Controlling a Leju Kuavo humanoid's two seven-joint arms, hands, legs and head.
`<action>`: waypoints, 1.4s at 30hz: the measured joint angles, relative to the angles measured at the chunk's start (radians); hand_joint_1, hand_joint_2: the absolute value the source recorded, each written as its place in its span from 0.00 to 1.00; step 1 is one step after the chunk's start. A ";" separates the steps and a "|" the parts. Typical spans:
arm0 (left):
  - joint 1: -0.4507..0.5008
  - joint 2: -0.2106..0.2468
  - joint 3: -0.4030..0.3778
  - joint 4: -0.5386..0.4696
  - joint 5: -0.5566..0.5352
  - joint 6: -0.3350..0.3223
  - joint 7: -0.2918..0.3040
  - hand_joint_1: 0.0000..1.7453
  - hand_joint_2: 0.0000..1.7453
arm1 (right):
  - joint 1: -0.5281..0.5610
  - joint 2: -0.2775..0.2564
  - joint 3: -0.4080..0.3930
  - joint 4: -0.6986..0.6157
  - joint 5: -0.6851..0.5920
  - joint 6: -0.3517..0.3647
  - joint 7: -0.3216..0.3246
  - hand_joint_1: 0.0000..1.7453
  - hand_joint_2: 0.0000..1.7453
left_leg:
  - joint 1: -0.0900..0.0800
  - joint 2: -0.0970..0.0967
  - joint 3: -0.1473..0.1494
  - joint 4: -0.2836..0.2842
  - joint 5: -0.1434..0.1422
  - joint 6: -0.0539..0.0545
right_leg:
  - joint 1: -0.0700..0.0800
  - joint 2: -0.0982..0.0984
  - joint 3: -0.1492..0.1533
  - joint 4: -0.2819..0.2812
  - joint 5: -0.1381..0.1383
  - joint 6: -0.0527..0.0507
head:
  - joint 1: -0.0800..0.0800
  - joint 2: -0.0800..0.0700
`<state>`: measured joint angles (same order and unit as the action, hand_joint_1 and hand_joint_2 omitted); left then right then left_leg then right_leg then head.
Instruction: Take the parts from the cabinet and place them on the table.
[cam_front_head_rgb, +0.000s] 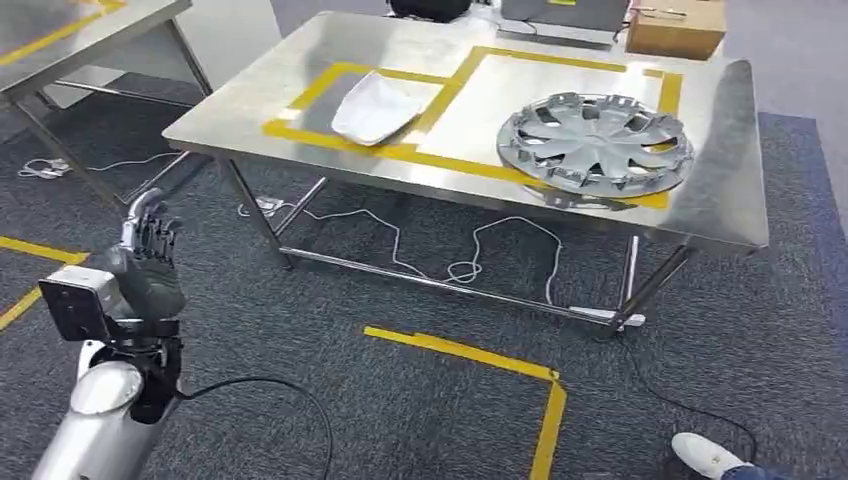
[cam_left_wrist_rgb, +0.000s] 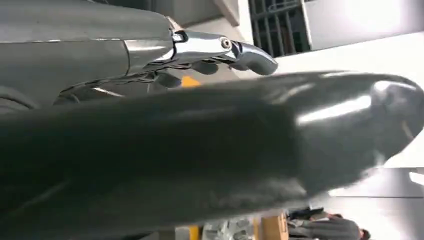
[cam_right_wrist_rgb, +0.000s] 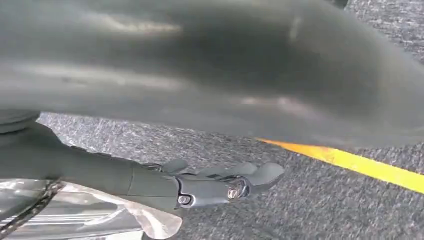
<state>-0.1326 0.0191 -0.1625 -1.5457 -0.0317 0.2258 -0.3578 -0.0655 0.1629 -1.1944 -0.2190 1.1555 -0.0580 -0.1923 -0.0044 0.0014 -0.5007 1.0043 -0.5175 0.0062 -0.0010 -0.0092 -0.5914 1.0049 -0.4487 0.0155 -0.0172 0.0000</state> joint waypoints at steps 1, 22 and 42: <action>0.001 0.000 0.000 -0.001 0.000 0.000 0.000 0.00 0.00 | 0.001 0.000 0.000 0.000 0.000 0.000 0.000 0.00 0.00 | -0.001 0.000 -0.005 -0.001 0.009 0.010 | -0.001 0.000 -0.002 -0.002 0.009 0.007 | 0.003 0.000; 0.059 0.004 0.025 -0.054 -0.020 -0.041 -0.020 0.00 0.00 | 0.008 0.000 -0.004 -0.004 0.003 0.000 -0.064 0.00 0.00 | 0.010 -0.003 -0.247 0.279 -0.029 -0.032 | -0.002 -0.036 0.151 -0.055 -0.106 -0.032 | 0.000 0.000; 0.072 -0.002 0.032 -0.074 -0.031 -0.041 -0.025 0.00 0.00 | 0.008 0.000 -0.004 -0.005 0.009 0.001 -0.068 0.00 0.00 | 0.003 -0.075 -0.081 0.001 0.076 0.033 | -0.013 0.043 0.036 0.063 -0.062 0.021 | 0.009 0.000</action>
<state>-0.0611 0.0175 -0.1308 -1.6197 -0.0626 0.1850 -0.3830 -0.0576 0.1633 -1.1982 -0.2243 1.1643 -0.0572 -0.2598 -0.0012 -0.0739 -0.5815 1.0050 -0.4417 0.0396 -0.0140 0.0336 -0.5551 1.0675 -0.5108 0.0360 -0.0080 0.0000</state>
